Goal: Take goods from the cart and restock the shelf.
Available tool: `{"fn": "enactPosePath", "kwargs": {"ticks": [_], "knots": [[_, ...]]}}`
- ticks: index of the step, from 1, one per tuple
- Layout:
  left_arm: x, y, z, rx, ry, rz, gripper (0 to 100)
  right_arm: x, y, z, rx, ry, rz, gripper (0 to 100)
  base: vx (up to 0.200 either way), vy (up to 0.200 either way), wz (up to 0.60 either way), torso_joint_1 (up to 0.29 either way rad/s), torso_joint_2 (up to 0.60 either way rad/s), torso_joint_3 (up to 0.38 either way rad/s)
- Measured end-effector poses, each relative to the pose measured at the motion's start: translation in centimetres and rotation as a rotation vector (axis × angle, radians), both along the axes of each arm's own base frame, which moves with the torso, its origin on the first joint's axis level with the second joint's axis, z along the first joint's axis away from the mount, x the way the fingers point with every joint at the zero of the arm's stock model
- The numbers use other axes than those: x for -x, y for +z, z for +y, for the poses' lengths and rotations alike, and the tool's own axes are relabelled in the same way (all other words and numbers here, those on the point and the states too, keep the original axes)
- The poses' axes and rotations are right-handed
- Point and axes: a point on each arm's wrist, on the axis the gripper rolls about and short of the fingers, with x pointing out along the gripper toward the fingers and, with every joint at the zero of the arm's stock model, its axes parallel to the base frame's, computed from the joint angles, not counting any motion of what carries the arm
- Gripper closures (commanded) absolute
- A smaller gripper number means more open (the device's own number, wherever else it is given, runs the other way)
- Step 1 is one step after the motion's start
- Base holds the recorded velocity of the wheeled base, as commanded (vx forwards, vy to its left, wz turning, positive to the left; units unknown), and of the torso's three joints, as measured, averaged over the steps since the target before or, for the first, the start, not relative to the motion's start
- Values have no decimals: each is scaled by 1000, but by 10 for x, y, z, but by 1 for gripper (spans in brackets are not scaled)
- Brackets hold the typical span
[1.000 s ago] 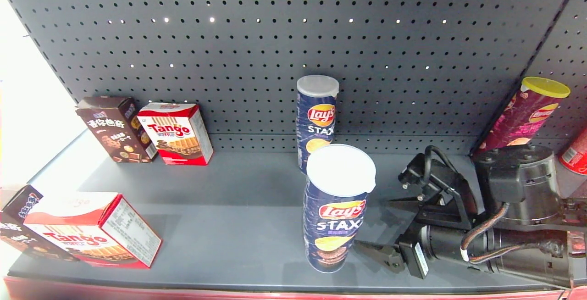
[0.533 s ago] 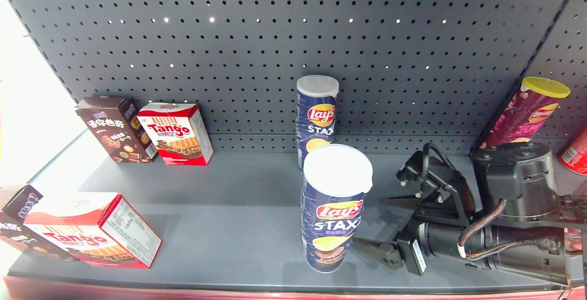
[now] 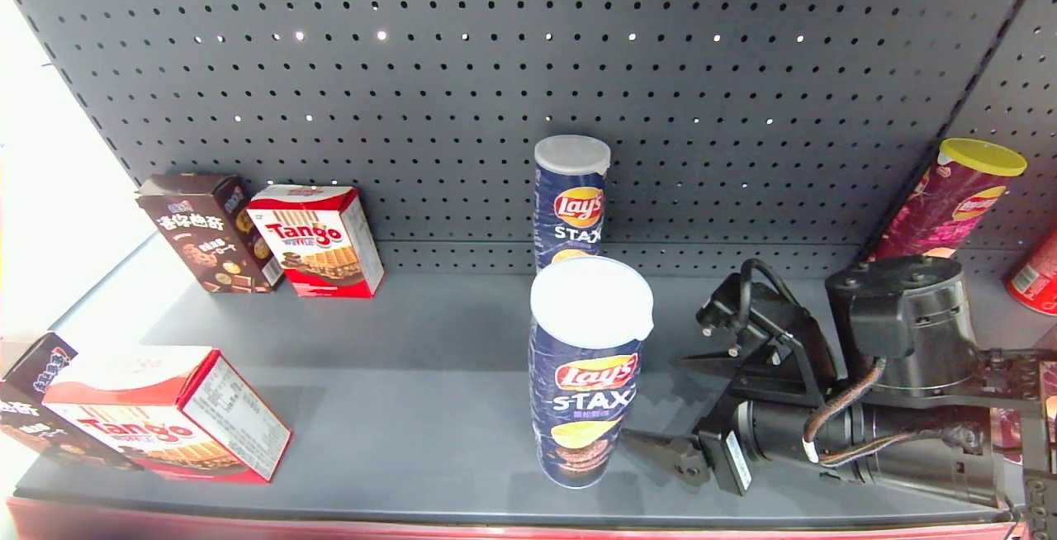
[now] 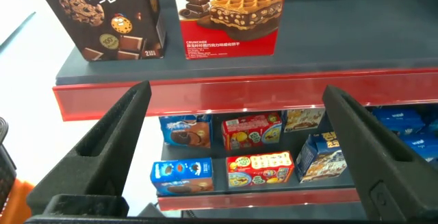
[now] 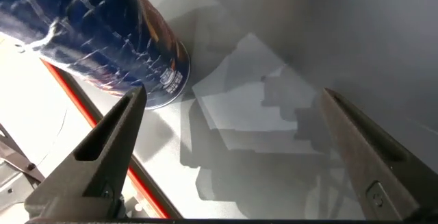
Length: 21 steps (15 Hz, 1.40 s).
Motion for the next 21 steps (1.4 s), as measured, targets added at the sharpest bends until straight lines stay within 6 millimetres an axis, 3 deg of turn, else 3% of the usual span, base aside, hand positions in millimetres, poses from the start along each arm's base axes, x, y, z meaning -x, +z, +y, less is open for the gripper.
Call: {"fn": "enactPosePath", "kwargs": {"ticks": [4, 7, 10, 13, 16, 18, 21], "knots": [[0, 0, 0, 0, 0, 0, 0, 1, 2, -3, -6, -10, -6, 0, 0, 0, 0, 0, 0, 0], [0, 0, 0, 0, 0, 0, 0, 5, 15, -17, -35, -69, -53, 0, 0, 0, 0, 0, 0, 0], [0, 0, 0, 0, 0, 0, 0, 18, 35, -44, -89, -133, -122, 0, 0, 0, 0, 0, 0, 0], [0, 0, 0, -3, -3, 0, 0, 52, 39, -81, -134, -186, -183, 0, 0, 0, 0, 0, 0, 0], [0, 0, 0, 1, 2, 0, 0, 104, 13, -121, -160, -218, -225, 0, 0, 0, 0, 0, 0, 0], [0, 0, 0, 1, 2, 0, 0, 137, -14, -143, -180, -232, -255, 0, 0, 0, 0, 0, 0, 0], [0, 0, 0, 1, 2, 0, 0, 169, -47, -164, -188, -247, -267, 0, 0, 0, 0, 0, 0, 0]]}}
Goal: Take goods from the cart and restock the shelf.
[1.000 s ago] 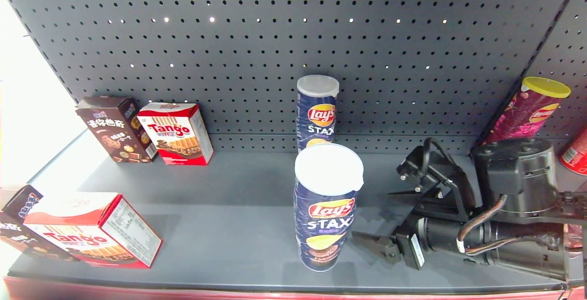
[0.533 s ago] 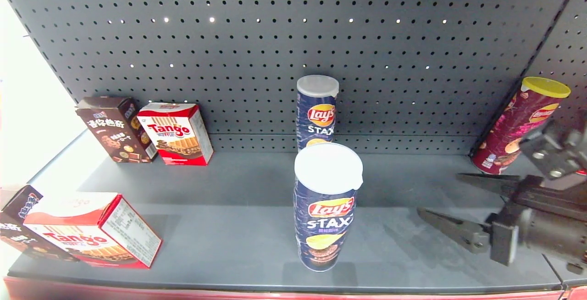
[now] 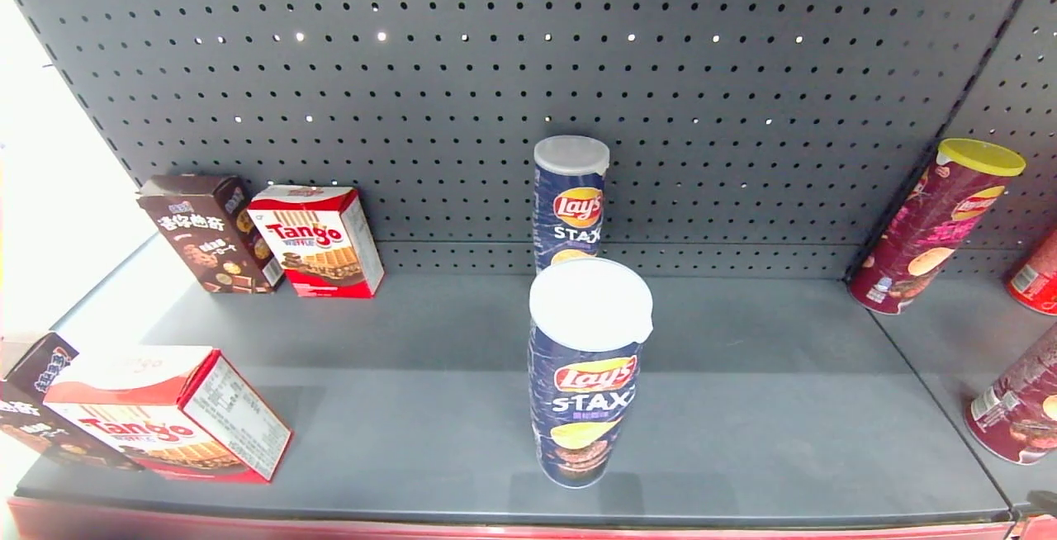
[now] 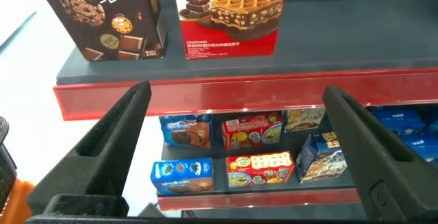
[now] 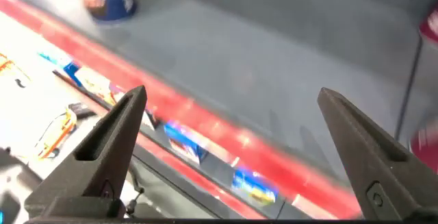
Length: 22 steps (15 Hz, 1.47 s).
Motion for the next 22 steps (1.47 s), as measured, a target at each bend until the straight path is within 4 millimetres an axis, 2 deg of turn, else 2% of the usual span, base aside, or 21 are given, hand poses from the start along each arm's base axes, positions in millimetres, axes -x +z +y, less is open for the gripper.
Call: {"fn": "enactPosePath", "kwargs": {"ticks": [4, 7, 10, 15, 20, 22], "knots": [[0, 0, 0, 0, 0, 0, 0, 31, -32, -18, -34, -55, 1, 0, 0, 0, 0, 0, 0, 0], [0, 0, 0, 0, 0, 0, 0, 42, -42, -22, -113, -183, -48, 0, 0, 0, 0, 0, 0, 0], [0, 0, 0, 0, 0, 0, 0, 44, -48, -21, -142, -214, -99, 0, 0, 0, 0, 0, 0, 0], [0, 0, 0, 0, 0, 0, 0, 44, -52, -20, -143, -271, -91, 0, 0, 0, 0, 0, 0, 0], [0, 0, 0, 0, 0, 0, 0, 39, -51, -14, -109, -564, -41, 0, 0, 0, 0, 0, 0, 0], [0, 0, 0, 0, 0, 0, 0, 42, -52, -14, -122, -566, -83, 0, 0, 0, 0, 0, 0, 0]]}}
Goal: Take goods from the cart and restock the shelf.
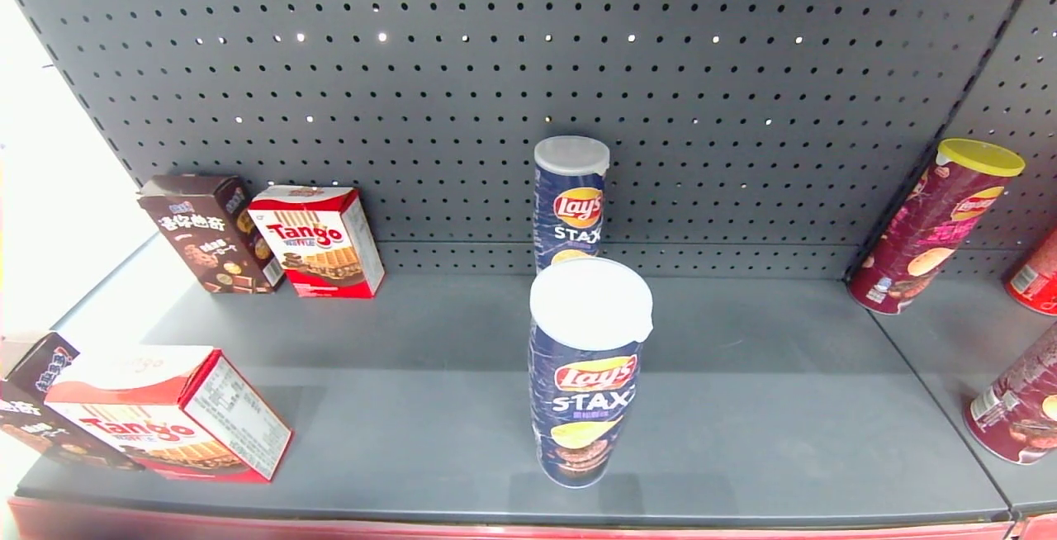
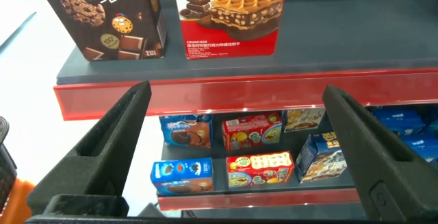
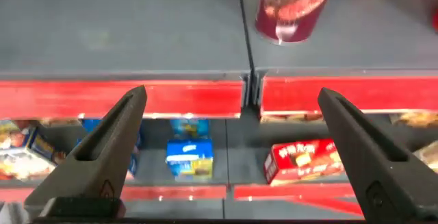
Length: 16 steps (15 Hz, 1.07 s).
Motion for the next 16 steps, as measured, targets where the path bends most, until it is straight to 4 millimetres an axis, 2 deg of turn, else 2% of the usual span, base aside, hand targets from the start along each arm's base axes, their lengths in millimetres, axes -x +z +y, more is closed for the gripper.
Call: {"fn": "enactPosePath", "kwargs": {"ticks": [14, 16], "knots": [[0, 0, 0, -1, 2, 0, 0, 3, -1, 0, -1, 8, -45, 0, 0, 0, 0, 0, 0, 0], [0, 0, 0, 5, 20, 0, 0, 3, -1, 0, -1, 8, -45, 0, -100, 0, 0, 1, 1, -1]]}}
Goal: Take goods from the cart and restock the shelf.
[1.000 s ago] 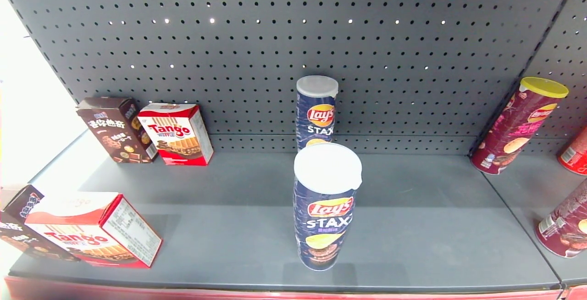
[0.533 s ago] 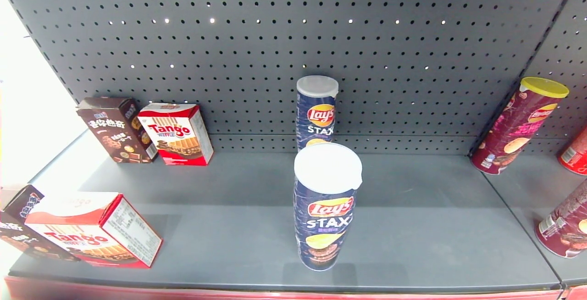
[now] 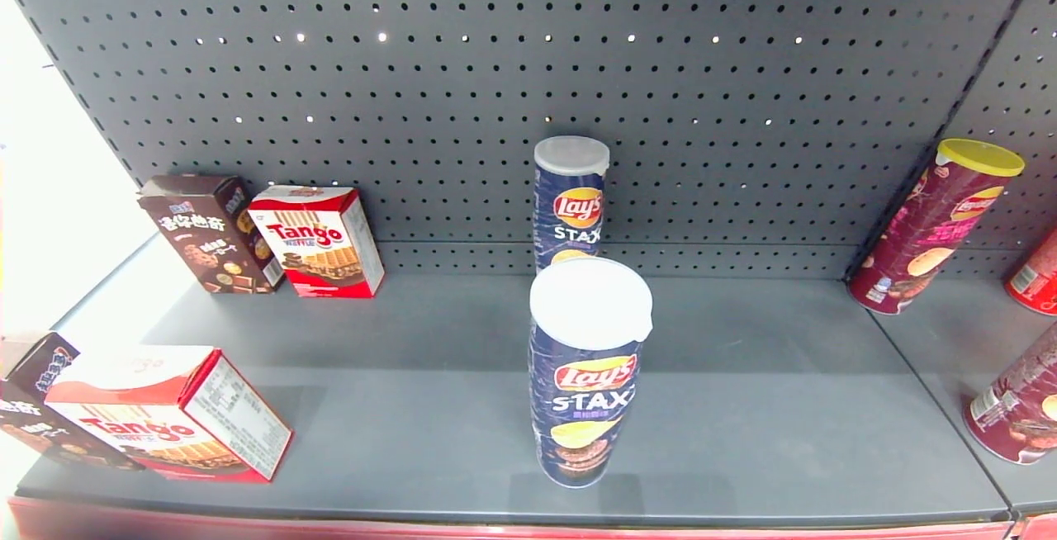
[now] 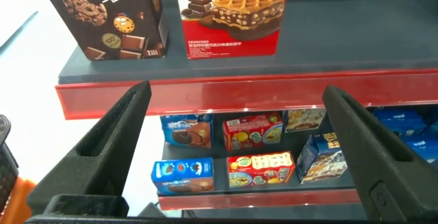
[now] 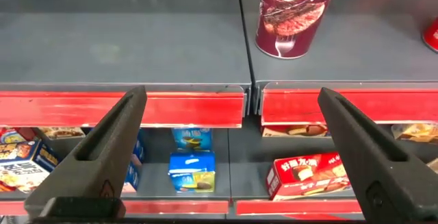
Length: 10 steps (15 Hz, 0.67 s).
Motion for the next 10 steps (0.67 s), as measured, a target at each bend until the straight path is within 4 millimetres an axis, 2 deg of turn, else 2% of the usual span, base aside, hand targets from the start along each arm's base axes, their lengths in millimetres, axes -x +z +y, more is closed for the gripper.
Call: {"fn": "enactPosePath", "kwargs": {"ticks": [10], "knots": [[0, 0, 0, 9, 6, 0, 0, 0, 0, 0, 1, 0, -1, 0, 0, 0, 0, 0, 0, 0]]}}
